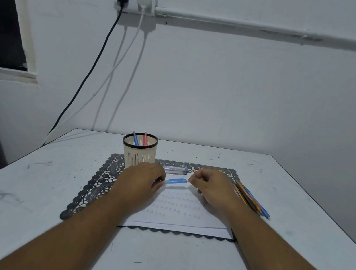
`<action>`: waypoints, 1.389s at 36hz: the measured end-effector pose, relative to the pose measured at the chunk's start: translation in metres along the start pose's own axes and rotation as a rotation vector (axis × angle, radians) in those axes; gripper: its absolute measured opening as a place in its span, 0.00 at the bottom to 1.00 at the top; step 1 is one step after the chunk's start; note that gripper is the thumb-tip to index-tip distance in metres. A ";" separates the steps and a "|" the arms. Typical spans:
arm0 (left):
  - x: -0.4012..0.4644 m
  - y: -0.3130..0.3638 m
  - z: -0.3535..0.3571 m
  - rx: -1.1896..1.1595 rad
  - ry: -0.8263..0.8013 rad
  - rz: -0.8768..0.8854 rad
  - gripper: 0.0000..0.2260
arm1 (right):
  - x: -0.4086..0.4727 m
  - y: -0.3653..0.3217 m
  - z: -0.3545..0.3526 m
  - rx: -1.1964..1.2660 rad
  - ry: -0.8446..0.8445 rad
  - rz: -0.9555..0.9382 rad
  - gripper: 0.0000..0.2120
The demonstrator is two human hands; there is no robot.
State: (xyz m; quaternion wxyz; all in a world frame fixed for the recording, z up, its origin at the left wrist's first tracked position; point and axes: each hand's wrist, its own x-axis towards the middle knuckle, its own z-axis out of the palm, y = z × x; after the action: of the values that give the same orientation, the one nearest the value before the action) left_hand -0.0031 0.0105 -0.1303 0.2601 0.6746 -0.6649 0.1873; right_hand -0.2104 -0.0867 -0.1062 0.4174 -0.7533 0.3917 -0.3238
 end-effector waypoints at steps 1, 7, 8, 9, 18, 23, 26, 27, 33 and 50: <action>0.000 0.000 0.000 0.002 0.002 0.002 0.05 | 0.001 0.001 0.000 -0.009 -0.002 -0.001 0.07; 0.001 -0.005 0.003 0.014 0.000 0.002 0.06 | 0.010 0.010 -0.008 -0.062 0.025 -0.014 0.14; 0.001 -0.006 0.004 0.015 -0.006 0.006 0.06 | 0.011 0.013 -0.009 -0.071 0.038 -0.011 0.14; 0.001 -0.006 0.004 0.014 -0.012 0.013 0.06 | 0.013 0.015 -0.011 -0.078 0.049 -0.010 0.14; 0.002 -0.007 0.008 -0.025 -0.143 0.121 0.04 | 0.016 0.016 0.007 -0.235 0.018 -0.085 0.09; 0.003 -0.009 0.010 -0.032 -0.153 0.113 0.05 | 0.020 0.013 0.015 -0.311 -0.052 -0.121 0.07; 0.003 -0.010 0.010 -0.032 -0.155 0.111 0.05 | 0.021 0.014 0.017 -0.323 -0.077 -0.127 0.06; 0.003 -0.010 0.010 -0.031 -0.156 0.112 0.05 | 0.021 0.015 0.017 -0.328 -0.080 -0.125 0.06; 0.002 -0.009 0.009 -0.044 -0.150 0.107 0.05 | 0.021 0.016 0.019 -0.361 -0.090 -0.121 0.07; 0.002 -0.006 0.005 -0.047 -0.158 0.097 0.05 | 0.020 0.027 0.010 0.051 -0.035 0.018 0.12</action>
State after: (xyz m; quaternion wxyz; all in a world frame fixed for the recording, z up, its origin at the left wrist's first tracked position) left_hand 0.0027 0.0052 -0.1338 0.2131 0.6481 -0.7195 0.1300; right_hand -0.2013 -0.1097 -0.1305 0.4460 -0.7444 0.3829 -0.3168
